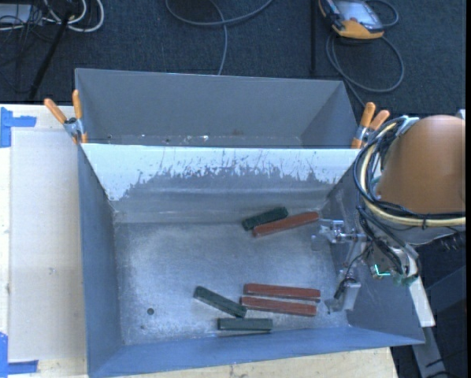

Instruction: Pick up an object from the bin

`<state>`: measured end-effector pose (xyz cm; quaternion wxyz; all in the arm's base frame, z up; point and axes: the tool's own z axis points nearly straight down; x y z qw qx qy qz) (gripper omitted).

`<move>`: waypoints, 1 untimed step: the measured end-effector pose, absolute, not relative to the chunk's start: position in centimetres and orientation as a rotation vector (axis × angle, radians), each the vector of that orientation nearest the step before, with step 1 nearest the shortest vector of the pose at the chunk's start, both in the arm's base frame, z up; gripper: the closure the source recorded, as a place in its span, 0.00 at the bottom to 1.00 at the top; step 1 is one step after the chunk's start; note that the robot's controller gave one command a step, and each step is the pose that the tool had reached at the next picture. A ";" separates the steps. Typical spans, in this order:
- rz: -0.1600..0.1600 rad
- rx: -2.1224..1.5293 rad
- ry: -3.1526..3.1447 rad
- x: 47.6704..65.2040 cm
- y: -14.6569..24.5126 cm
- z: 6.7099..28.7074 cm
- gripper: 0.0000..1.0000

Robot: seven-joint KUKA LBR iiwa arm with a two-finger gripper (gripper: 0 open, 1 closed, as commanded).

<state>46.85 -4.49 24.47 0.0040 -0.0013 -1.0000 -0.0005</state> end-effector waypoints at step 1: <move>0.000 0.000 -3.140 47.0 -4.5 24.8 0.00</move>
Offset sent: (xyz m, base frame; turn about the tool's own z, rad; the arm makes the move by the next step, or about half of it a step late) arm 0.0292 0.0060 -0.1747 -0.0862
